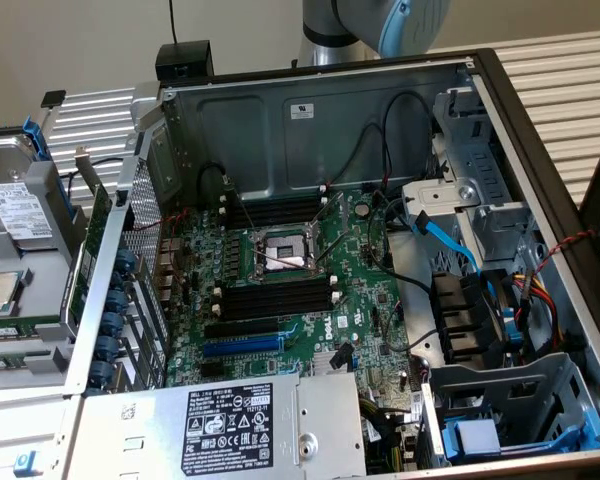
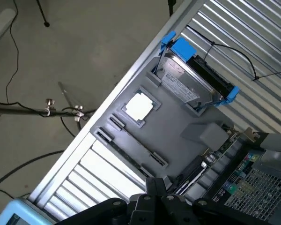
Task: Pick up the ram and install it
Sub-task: 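Pick up the ram and move it above insertion slot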
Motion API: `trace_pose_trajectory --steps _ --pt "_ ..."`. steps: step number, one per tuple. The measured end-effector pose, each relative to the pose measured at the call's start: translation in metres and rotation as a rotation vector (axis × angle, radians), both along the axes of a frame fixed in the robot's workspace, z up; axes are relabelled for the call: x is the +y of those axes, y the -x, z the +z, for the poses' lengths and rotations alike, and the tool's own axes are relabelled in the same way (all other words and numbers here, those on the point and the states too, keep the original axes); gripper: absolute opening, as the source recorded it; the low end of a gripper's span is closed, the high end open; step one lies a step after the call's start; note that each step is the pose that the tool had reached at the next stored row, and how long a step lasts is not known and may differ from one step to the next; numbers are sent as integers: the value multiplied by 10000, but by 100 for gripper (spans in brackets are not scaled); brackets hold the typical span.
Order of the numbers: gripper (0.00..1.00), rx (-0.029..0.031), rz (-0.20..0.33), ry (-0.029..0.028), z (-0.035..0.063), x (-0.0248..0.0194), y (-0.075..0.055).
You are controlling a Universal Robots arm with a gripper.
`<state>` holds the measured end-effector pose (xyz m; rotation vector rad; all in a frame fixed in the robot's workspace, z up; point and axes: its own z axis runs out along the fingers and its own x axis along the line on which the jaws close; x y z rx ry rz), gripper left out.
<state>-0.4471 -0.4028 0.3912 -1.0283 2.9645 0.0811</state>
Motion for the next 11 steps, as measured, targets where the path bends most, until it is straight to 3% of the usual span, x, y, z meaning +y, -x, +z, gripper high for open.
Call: trace_pose_trajectory --steps 11 --pt "11 1 1989 7 -3 0 1"
